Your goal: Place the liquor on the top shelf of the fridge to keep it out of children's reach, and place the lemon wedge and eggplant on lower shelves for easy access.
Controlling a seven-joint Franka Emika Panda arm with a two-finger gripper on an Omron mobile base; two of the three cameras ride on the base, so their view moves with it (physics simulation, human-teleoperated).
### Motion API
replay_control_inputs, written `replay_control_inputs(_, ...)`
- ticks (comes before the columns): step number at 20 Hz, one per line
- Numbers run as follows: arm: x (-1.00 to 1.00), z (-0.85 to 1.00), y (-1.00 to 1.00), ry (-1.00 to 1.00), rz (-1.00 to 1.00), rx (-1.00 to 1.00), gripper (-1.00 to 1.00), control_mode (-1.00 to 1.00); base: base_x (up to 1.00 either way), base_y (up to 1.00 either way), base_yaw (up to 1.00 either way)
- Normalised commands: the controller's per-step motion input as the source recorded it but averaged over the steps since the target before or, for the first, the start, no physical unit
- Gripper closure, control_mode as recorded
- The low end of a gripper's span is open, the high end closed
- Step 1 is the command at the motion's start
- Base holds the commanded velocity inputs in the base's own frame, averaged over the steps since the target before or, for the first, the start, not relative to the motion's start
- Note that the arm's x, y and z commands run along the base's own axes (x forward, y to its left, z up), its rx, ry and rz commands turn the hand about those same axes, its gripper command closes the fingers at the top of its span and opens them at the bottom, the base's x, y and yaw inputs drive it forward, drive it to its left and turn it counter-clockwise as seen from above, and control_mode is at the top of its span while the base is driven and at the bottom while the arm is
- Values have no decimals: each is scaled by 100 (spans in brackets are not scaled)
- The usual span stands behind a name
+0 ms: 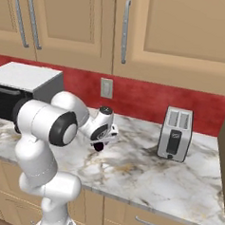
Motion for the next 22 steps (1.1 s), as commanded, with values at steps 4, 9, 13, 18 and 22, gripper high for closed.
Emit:
replay_control_inputs(4, 0, -23, 3, 6, 0, 0, 100, -100, 0, 0, 0)
replay_control_inputs(9, -2, -1, 7, -1, -1, 0, 100, -100, 0, 0, 0)
replay_control_inputs(13, -55, 51, 3, -7, 11, 0, 100, -100, 0, 0, 0)
replay_control_inputs(18, -80, 100, 12, -17, 24, -4, 100, -100, 0, 0, 0)
replay_control_inputs(22, -96, 93, 36, -22, 27, -12, 100, -100, 0, 0, 0)
